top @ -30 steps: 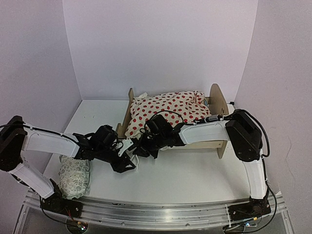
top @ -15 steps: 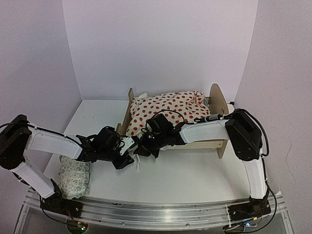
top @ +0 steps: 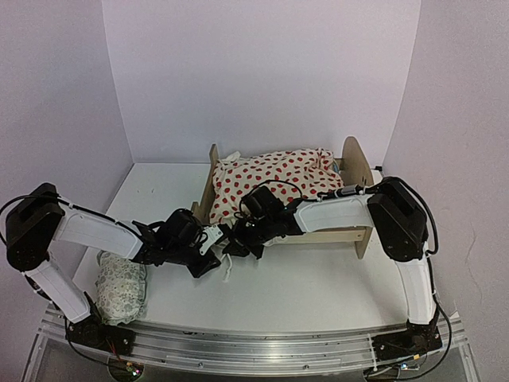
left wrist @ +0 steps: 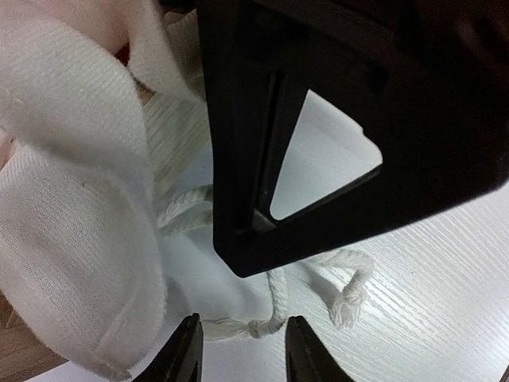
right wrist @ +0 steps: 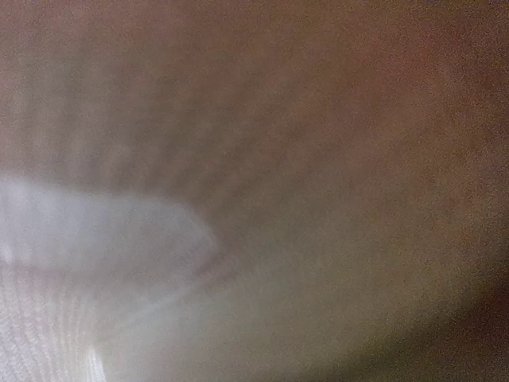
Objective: Set up the pet bed
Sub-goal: Cross the left ropes of the mattress attached to the bed frame.
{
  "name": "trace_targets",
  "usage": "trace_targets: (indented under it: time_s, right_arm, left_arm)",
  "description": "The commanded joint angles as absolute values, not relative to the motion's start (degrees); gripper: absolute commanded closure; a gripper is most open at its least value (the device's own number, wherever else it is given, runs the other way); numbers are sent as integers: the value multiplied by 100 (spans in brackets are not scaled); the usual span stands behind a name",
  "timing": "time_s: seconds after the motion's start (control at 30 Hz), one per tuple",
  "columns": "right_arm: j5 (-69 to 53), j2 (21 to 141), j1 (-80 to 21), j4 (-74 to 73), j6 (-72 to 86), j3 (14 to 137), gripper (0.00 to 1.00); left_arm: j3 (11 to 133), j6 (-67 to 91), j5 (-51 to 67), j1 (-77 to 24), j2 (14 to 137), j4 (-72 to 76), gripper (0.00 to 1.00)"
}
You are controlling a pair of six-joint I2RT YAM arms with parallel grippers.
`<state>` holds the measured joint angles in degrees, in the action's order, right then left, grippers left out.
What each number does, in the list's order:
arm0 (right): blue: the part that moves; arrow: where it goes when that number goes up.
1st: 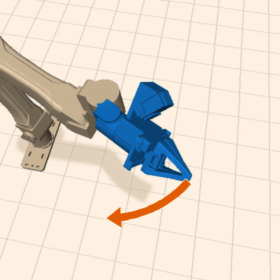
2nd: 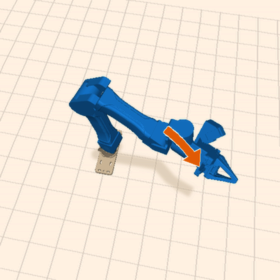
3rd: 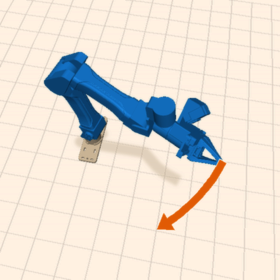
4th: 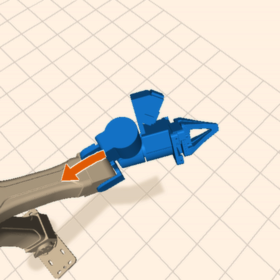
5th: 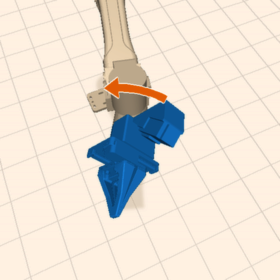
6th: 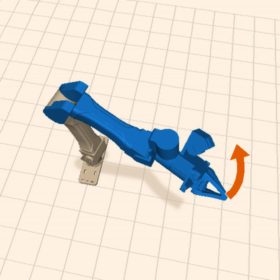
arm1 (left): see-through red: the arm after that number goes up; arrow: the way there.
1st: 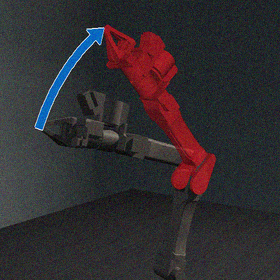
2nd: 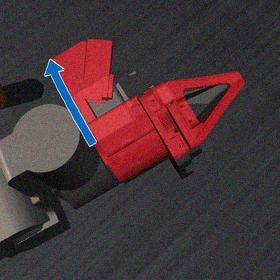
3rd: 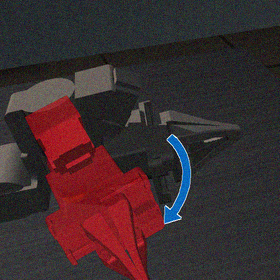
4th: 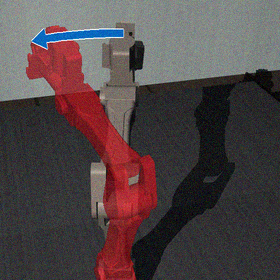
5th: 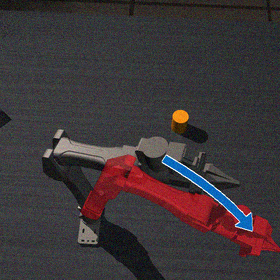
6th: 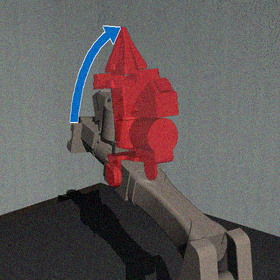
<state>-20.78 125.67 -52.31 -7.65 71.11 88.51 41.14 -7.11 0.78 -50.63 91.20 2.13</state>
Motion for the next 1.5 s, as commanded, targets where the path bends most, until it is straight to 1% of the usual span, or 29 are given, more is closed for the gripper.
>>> trace_targets:
  time_s: [0.0,0.03,0.13,0.27,0.43,0.47,0.53,0.57,0.67,0.77,0.83,0.93,1.0,1.17,1.23,1.33,1.37,1.43,1.47]
  right_arm:
    - [-2236,12577,-5312,-694,7486,9082,100]
    - [-2213,12583,-5315,-694,7521,9101,100]
    - [-2173,12614,-5311,-694,7670,9198,100]
    - [-2197,12676,-5311,-694,7882,9350,100]
    - [-2133,12719,-5315,-694,8067,9472,100]
    - [-2092,12719,-5310,-693,8076,9486,100]
    - [-2004,12720,-5311,-686,8075,9518,100]
    - [-1965,12724,-5314,-686,8060,9556,100]
    - [-1960,12761,-5310,-685,8036,9662,100]
    - [-1980,12763,-5311,-682,8038,9679,95]
    - [-1963,12742,-5308,-681,8025,9638,95]
    - [-1935,12711,-5292,-677,8003,9610,96]
    - [-1937,12707,-5290,-683,8000,9608,99]
    - [-1953,12712,-5276,-678,7997,9595,100]
    - [-1976,12723,-5254,-680,8014,9594,100]
    - [-2015,12732,-5226,-685,8042,9608,100]
    - [-2023,12739,-5218,-685,8053,9615,100]
    - [-2057,12760,-5203,-685,8093,9645,100]
    - [-2097,12777,-5188,-686,8132,9664,100]
  left_arm:
    - [4339,-910,337,-5204,9283,35,56]
    - [4358,-910,378,-5215,9281,-9,54]
    - [4365,-873,290,-5278,9324,-103,54]
    - [4411,-807,-67,-5310,9453,-81,58]
    - [4658,-880,-236,-5319,9777,-146,75]
    - [4695,-889,-211,-5318,9812,-147,80]
    - [4769,-911,-65,-5317,9849,-123,95]
    - [4807,-908,-23,-5314,9858,-102,99]
    - [4841,-876,246,-5318,9819,-50,100]
    - [4859,-823,321,-5318,9693,-123,100]
    - [4894,-756,397,-5318,9588,-273,100]
    - [5003,-404,408,-5318,9430,-633,100]
    - [4967,7,315,-5318,9188,-779,100]
    - [4273,1246,-158,-5319,7816,-147,84]
    - [3819,1480,-294,-5317,7254,547,69]
    - [2841,1295,-392,-5321,6468,1782,53]
    - [2519,1172,-385,-5326,6282,2199,49]
    - [2022,1013,-410,-5327,6042,2667,47]
    - [1909,978,-439,-5324,6020,2793,47]
